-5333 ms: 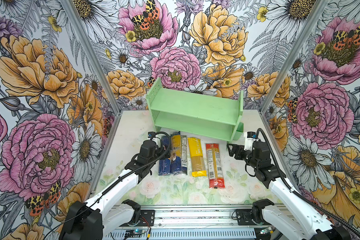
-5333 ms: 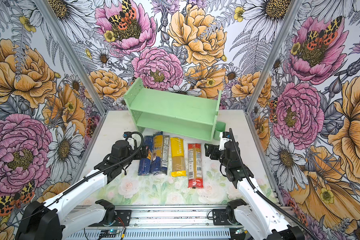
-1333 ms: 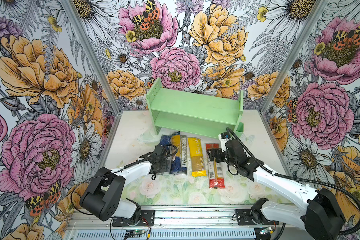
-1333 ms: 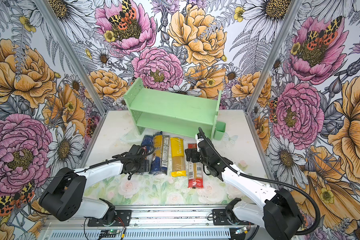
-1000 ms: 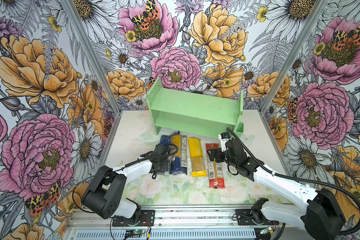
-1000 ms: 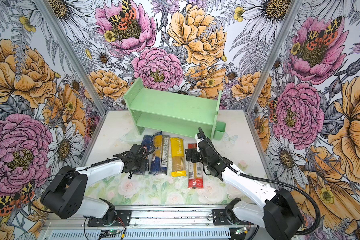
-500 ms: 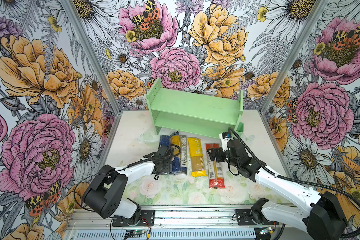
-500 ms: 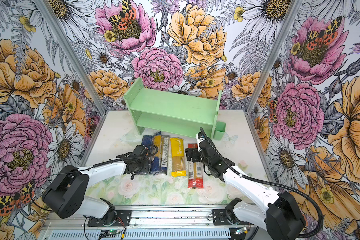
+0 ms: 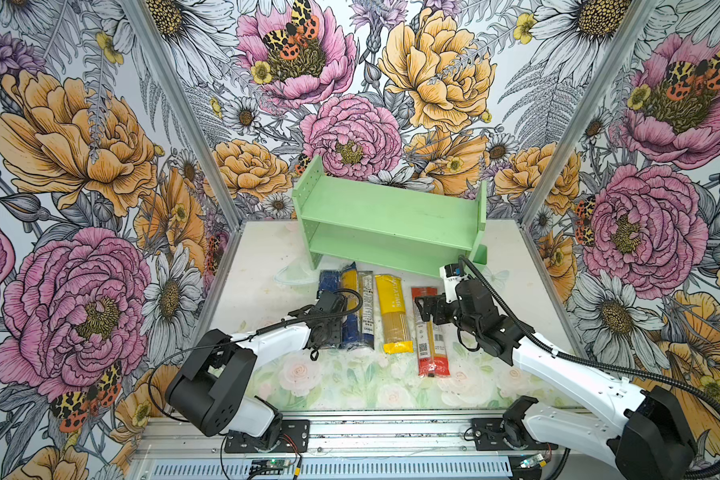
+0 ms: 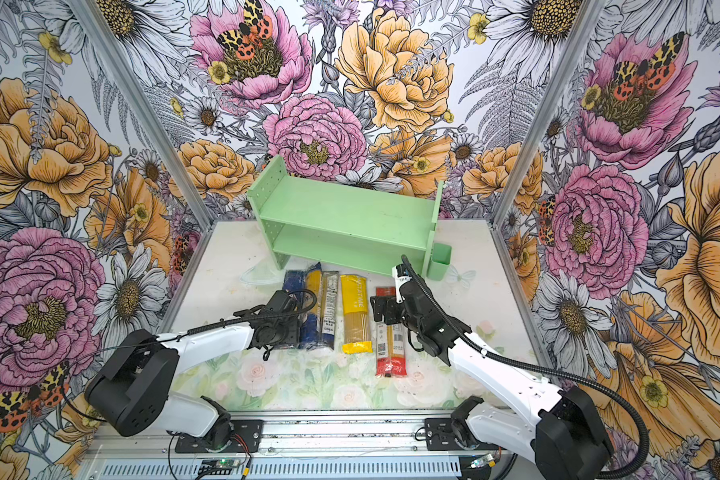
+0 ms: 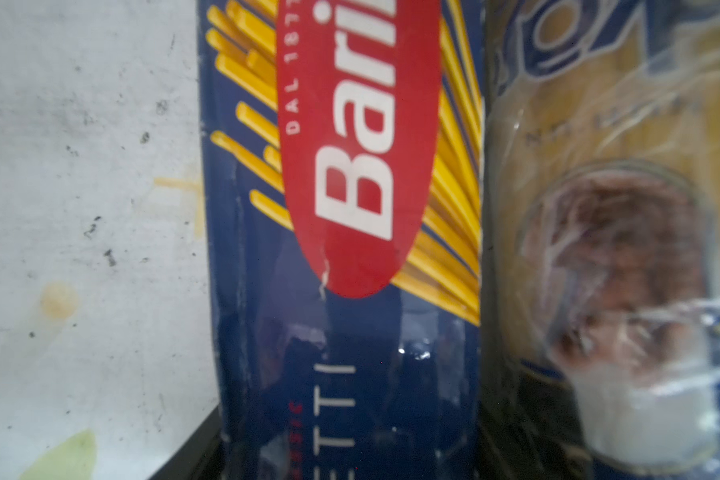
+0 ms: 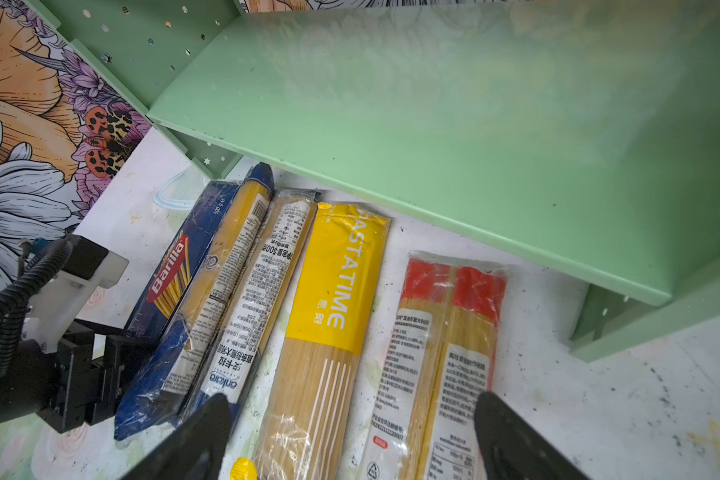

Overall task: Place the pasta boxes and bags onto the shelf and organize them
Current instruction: 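Lower the left gripper around the blue Barilla box and close it, then lift the Barilla box upright with the left gripper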

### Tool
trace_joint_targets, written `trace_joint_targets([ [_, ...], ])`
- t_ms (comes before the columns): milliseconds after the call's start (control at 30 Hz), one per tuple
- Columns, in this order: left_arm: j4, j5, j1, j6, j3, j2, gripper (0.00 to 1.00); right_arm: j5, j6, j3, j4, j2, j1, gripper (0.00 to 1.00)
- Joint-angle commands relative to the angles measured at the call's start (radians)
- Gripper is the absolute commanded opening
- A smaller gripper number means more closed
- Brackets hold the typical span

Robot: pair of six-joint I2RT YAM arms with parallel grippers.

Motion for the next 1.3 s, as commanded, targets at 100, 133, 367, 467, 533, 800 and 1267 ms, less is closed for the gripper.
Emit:
trace_joint_targets([
  [100, -0.026, 0.065, 0.000, -0.025, -0.028, 0.002, 0.40, 0.008, -0.012, -0.017, 0.027, -0.030, 0.007, 0.93],
  [133, -0.026, 0.067, 0.000, -0.026, -0.028, -0.005, 0.38, 0.010, -0.012, -0.019, 0.027, -0.031, 0.007, 0.93],
  [367, -0.055, 0.099, 0.022, -0.015, -0.024, -0.081, 0.22, 0.011, -0.012, -0.024, 0.027, -0.042, 0.007, 0.93],
  [467, -0.063, 0.128, 0.045, -0.015, -0.027, -0.127, 0.17, 0.010, -0.012, -0.025, 0.028, -0.040, 0.006, 0.93],
  [533, -0.067, 0.150, 0.061, -0.014, -0.030, -0.161, 0.14, 0.010, -0.011, -0.025, 0.027, -0.041, 0.005, 0.93],
  [800, -0.092, 0.230, 0.121, -0.027, -0.041, -0.315, 0.05, 0.005, -0.011, -0.025, 0.027, -0.038, 0.006, 0.93],
  [1267, -0.130, 0.464, 0.242, -0.071, -0.050, -0.551, 0.04, -0.004, -0.005, -0.021, 0.029, -0.028, 0.005, 0.93],
])
